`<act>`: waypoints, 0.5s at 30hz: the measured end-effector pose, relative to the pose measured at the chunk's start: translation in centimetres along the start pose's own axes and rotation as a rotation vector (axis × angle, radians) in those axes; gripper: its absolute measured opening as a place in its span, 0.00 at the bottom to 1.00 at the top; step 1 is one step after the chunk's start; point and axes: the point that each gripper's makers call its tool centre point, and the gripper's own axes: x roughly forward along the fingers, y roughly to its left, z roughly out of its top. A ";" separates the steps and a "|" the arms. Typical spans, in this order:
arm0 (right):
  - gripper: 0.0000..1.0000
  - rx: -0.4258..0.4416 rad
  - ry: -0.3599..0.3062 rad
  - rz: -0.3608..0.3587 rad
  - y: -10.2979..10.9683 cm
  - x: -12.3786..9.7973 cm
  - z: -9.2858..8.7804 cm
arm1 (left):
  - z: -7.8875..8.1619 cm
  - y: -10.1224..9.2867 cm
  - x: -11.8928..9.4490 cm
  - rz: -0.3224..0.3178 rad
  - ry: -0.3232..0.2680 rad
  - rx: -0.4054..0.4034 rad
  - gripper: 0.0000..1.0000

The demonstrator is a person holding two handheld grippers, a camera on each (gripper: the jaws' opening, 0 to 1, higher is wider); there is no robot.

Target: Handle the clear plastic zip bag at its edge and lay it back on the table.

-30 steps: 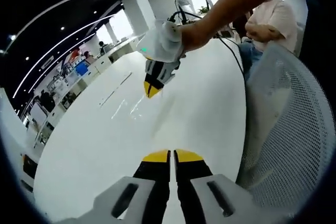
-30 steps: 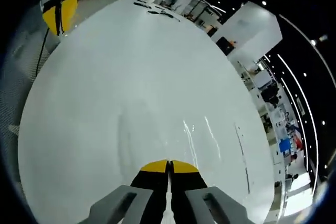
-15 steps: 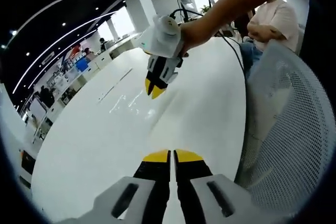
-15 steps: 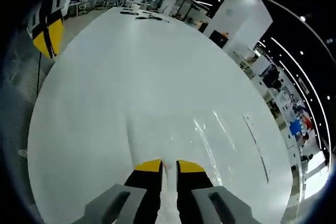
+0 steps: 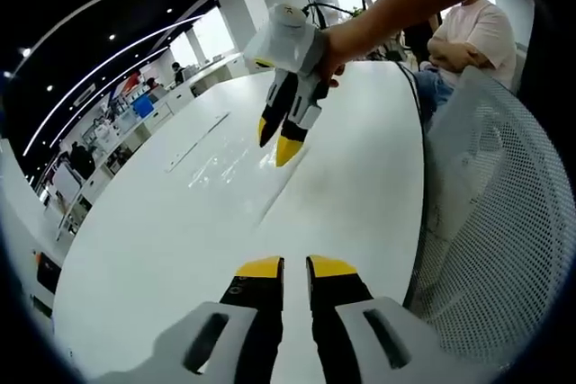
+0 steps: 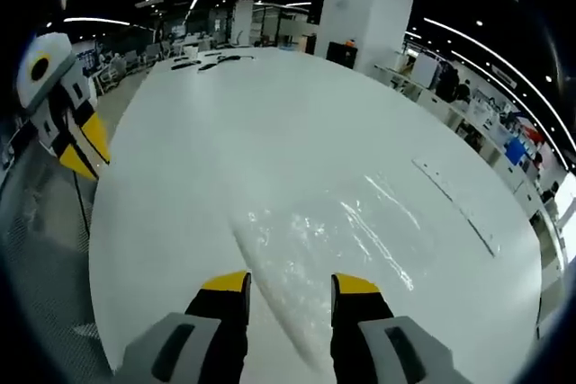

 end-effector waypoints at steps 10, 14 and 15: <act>0.40 0.056 -0.077 -0.031 0.5 -2.6 0.4 | 0.0 1.2 0.4 0.044 0.009 -0.027 0.29; 0.40 0.048 -0.104 -0.041 1.1 -3.8 0.4 | 0.0 1.3 0.2 0.059 0.014 -0.080 0.40; 0.40 0.047 -0.109 -0.044 1.1 -4.2 0.4 | -0.1 1.4 0.2 0.063 0.015 -0.089 0.43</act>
